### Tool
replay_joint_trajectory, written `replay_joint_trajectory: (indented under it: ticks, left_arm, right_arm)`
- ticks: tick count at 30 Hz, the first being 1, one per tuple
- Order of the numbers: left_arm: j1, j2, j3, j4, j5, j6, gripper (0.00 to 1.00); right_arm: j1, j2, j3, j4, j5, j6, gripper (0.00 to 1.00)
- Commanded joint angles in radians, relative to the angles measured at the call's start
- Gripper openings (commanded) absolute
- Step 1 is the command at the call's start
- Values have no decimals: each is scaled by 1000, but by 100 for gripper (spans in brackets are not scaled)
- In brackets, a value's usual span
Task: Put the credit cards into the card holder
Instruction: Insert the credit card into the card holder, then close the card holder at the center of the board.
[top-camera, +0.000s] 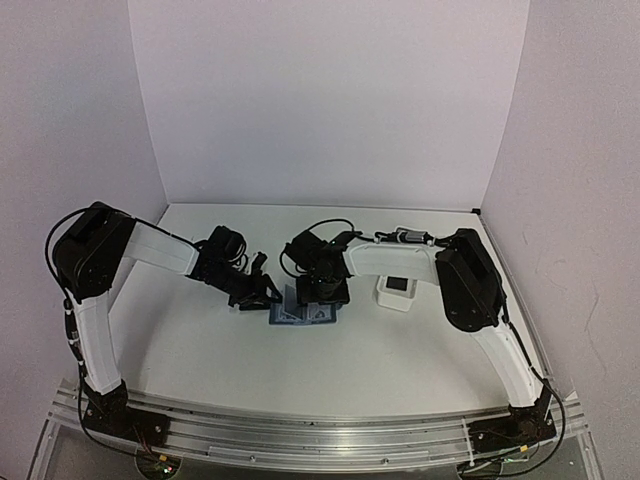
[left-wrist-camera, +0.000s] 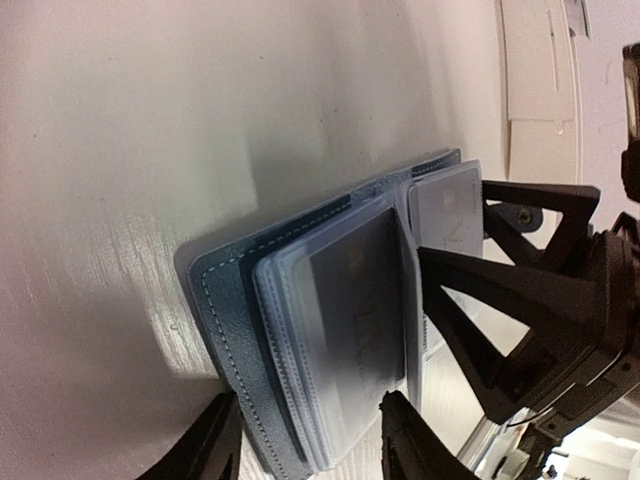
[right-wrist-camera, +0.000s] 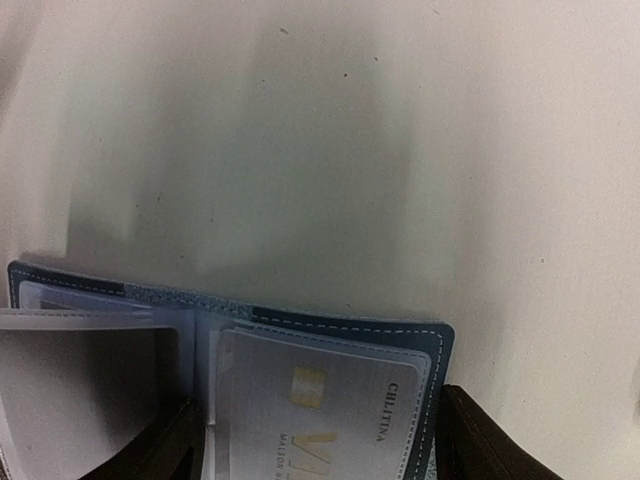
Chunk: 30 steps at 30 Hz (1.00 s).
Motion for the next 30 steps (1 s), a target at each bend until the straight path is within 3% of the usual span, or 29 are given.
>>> replay_joint_trajectory:
  ticks: [1,8,19,23,30]
  left_arm:
    - [-15,25,-9,39,50,1,43]
    - [-5,22,74,30,129,-15,40]
    - [0,5,150,141,397,-28,37]
    - [1,16,120,176,412,-7,37]
    - [7,84,145,88,384,95,35]
  right_arm:
    - [12,-61,33,5,-50,-11,74]
    - [9,-82,-8,86,-137,7,70]
    - [2,-142,-181,294,-270,109,65]
    - [1,-142,-185,328,-305,110,65]
    - [19,-201,-172,329,-264,69,60]
